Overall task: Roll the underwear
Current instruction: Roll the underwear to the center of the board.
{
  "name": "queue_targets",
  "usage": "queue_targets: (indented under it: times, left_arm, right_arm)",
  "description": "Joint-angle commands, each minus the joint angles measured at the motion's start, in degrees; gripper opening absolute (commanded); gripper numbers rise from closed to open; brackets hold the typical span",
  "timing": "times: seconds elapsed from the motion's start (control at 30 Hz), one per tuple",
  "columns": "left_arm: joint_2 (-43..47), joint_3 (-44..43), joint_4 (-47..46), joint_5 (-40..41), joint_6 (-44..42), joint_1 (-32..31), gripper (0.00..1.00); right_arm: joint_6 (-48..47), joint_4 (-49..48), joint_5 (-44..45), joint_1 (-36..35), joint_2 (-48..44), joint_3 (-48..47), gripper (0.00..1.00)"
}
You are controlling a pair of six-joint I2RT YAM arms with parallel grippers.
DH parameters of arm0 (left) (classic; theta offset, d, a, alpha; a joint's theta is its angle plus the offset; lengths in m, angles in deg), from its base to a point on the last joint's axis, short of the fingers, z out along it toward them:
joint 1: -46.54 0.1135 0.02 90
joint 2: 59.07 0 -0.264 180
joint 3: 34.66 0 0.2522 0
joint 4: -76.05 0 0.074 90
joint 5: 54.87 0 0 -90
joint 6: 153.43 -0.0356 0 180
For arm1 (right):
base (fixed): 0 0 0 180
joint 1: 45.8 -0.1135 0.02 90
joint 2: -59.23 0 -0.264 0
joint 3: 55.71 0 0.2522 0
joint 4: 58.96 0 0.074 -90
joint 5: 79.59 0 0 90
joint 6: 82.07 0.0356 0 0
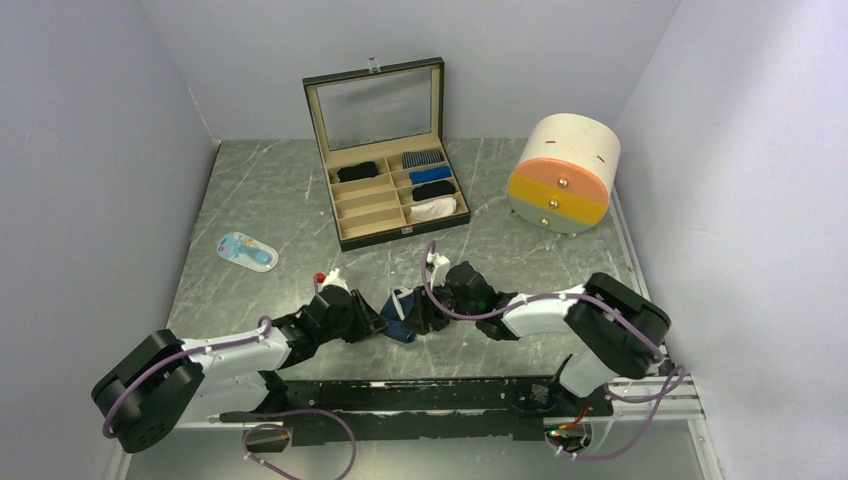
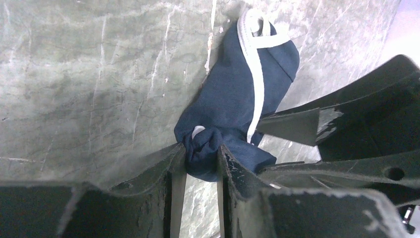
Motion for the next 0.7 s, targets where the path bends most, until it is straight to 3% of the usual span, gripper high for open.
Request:
queue_targets:
  times: [0.0,0.13,0.27,0.5,0.67]
  left_arm:
    - [-1.94,0.54,11.71,2.70,-4.93,-0.38,0.32]
    - [-1.63,-0.03,12.03,2.47,-5.45,-0.40,0.33]
    - [-2.16,-0.55,12.03,2.07,-5.72,-0.49,0.33]
    - [-0.82,-0.98,14.43,2.63,-5.72,-0.58,0.34]
    - [-1.25,-0.62,13.63,2.68,-5.00,-0.58,0.34]
  right_arm:
    - [-17.97,14.78,10.06,-3.53,-7.73,-3.22,0.52]
    - [-34.41,9.99,21.37,-13.56,-13.21,-2.33,0.52]
    - [-42.80,10.78,27.40,-17.71,-9.67,-6.45,0.52]
    - [-49.60,9.55,33.83,-22.79,-0.88,-9.80,0.50]
    - [-49.77,8.58,36.28,-23.58,1.68,-8.69,0.43]
